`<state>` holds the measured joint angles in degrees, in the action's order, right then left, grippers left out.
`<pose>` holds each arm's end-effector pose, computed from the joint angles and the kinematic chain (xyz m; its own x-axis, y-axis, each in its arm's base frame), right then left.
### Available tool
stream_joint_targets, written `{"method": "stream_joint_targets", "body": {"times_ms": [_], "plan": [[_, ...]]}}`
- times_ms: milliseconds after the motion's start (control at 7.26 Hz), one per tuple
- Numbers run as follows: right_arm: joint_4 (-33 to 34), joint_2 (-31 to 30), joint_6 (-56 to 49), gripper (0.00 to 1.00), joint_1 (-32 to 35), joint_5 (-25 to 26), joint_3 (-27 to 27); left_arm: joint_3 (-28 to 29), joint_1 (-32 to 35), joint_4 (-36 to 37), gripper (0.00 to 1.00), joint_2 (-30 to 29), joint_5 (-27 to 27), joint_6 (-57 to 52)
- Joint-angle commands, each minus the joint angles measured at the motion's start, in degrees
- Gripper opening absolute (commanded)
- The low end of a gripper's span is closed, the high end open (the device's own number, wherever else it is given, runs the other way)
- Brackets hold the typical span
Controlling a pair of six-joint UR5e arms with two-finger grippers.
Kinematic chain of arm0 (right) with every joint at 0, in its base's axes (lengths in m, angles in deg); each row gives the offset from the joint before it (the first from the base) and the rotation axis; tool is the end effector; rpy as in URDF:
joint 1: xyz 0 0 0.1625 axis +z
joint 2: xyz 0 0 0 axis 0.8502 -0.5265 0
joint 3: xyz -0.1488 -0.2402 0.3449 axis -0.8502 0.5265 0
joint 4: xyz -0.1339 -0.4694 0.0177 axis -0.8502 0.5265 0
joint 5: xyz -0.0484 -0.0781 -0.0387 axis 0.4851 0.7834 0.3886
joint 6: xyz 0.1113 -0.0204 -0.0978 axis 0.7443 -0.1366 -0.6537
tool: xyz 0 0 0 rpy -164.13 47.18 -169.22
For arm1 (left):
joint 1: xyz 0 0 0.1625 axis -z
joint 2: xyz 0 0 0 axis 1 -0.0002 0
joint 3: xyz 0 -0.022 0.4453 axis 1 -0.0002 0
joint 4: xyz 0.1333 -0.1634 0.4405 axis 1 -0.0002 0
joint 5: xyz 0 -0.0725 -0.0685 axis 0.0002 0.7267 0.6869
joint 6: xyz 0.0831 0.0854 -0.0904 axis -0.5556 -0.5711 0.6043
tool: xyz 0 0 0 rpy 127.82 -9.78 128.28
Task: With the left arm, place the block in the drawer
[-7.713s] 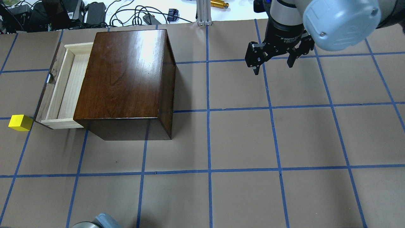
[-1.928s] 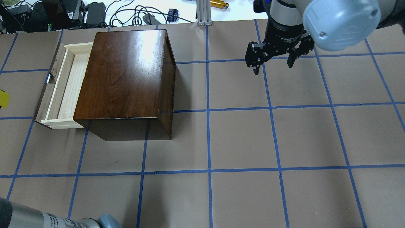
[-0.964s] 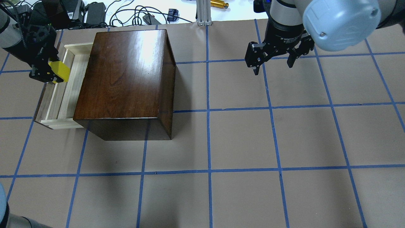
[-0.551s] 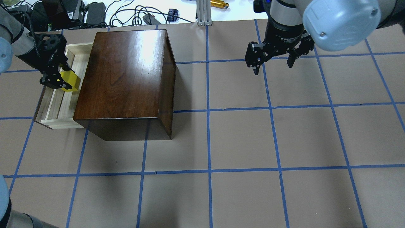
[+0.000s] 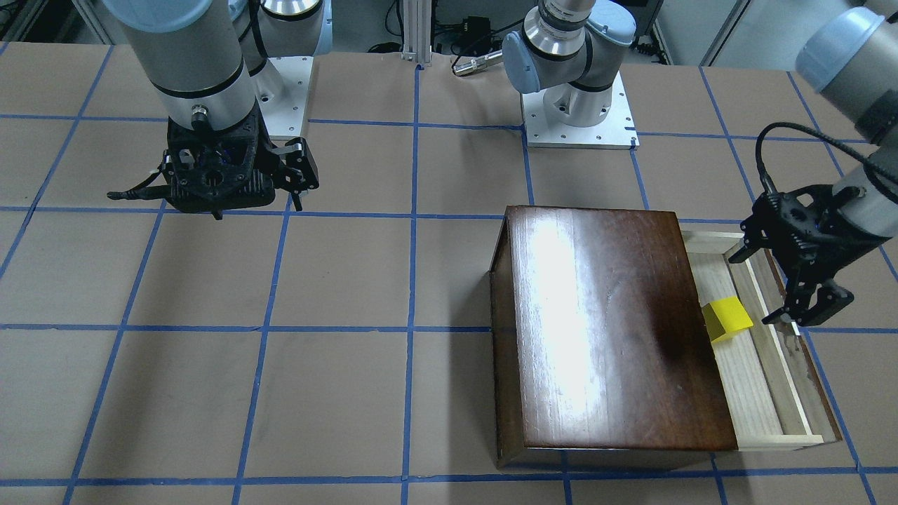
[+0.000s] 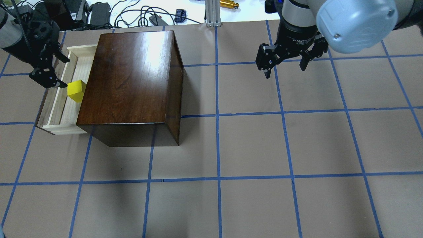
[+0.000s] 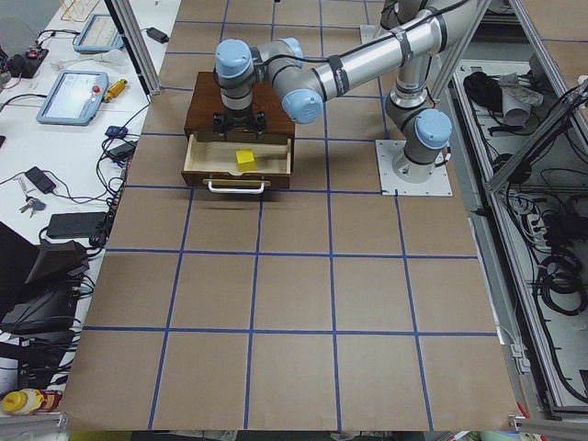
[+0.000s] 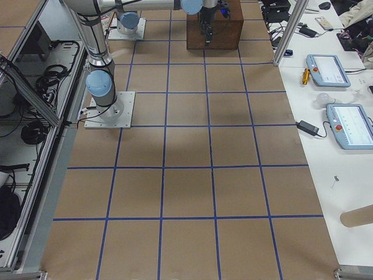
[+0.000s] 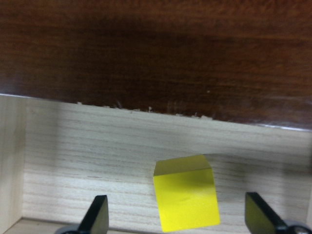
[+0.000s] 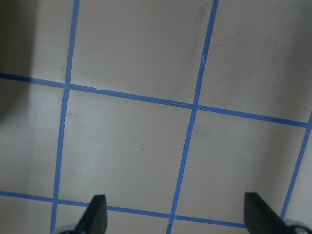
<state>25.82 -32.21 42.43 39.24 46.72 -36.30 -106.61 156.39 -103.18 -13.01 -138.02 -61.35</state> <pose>0.2079 -0.5996 0.4377 -0.9837 -0.1769 0.0325 -0.1763 0.9841 0.0214 0.1159 -0.6519 0.3786 -0.1673 0.9849 -0.0447 0.9777 0.1598 -0.1364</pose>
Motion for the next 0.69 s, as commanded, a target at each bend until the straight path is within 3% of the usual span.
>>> {"method": "stream_joint_targets", "body": {"times_ms": [0,275,551], "plan": [[0.0,0.0,0.0,1.0,0.0,0.0,0.0,2.4,0.1,-9.2,1.0,7.6,-0.1,8.3],[0.0,0.0,0.0,1.0,0.0,0.0,0.0,1.8,0.1,-14.8,1.0,12.1,-0.7,18.6],[0.0,0.0,0.0,1.0,0.0,0.0,0.0,1.6,0.1,-16.1,1.0,14.7,-0.7,39.7]]}}
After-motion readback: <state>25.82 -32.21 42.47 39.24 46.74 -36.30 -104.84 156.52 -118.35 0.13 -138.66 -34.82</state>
